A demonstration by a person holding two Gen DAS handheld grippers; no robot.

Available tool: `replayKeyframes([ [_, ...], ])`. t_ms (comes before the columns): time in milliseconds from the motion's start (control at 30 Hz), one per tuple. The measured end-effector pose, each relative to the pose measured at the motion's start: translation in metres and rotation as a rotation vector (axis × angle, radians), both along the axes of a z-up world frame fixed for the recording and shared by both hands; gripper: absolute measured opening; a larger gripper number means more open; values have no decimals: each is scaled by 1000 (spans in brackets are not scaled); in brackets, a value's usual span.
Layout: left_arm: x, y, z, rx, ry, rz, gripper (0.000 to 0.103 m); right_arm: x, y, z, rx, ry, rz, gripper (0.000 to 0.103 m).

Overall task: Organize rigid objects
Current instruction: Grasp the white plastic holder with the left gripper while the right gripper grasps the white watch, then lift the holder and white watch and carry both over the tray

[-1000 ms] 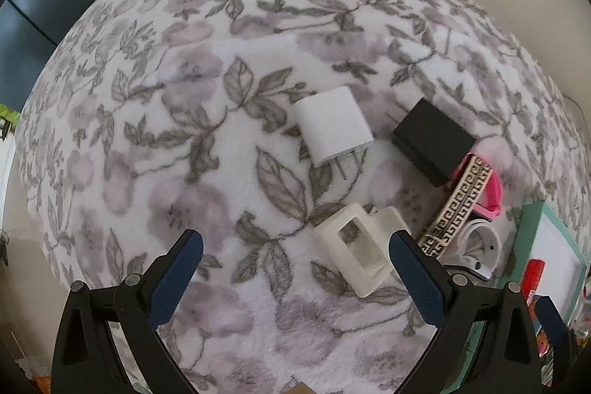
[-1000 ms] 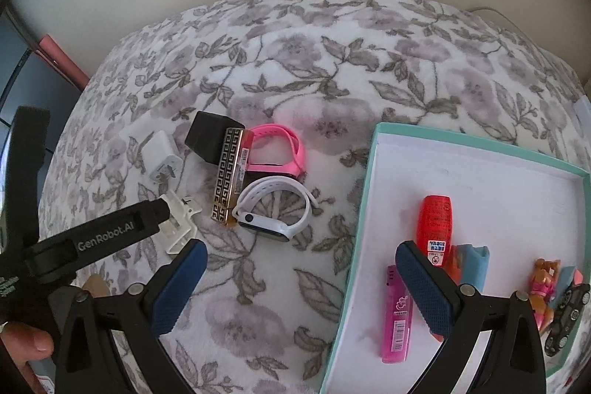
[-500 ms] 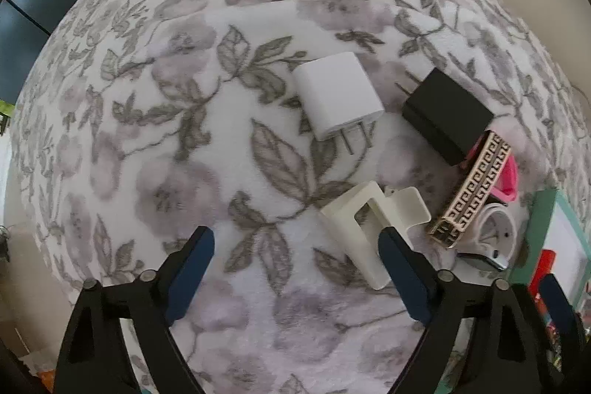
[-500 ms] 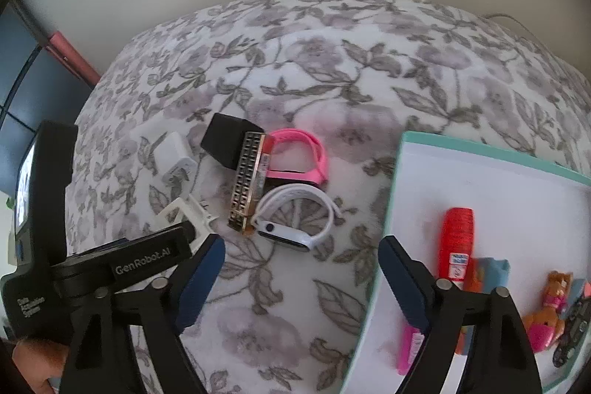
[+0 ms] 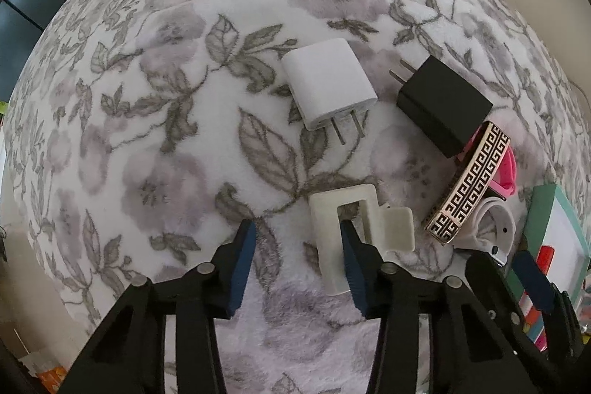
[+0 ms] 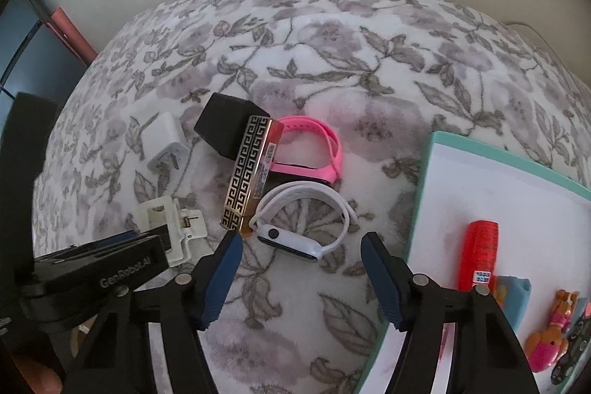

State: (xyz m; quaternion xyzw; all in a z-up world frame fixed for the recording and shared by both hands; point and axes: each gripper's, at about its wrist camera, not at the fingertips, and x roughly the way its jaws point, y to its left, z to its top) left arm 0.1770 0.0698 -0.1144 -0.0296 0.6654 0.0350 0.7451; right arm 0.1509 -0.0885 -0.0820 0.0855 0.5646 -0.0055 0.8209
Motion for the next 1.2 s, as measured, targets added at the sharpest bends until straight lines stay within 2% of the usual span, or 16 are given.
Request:
replayKeyframes([
  [267,4,8,-2,-2,-2,14,45,5,3,-13,-12,0,5,70],
  [333,4,9,-2,-2,-2,15,45,6,2,-15,-8,-1,1,66],
  [633,4,8,-4,4,-7,19,44,6,1,-16,9,-5,-6,62],
  [733,4,5,-2,-6,-14,14,33,5,1,-15,13,-7,-6,61],
  [800,5,3,-1,-3,-20,8,18,2,1,-13,10,-9,-1,61],
  [867,5,0,-1,3,-23,1,13,0,0,-11,9,-13,0,60],
  [1200,4,-2,11,3,-49,7,12,-4,-1,0,10,-32,11,60],
])
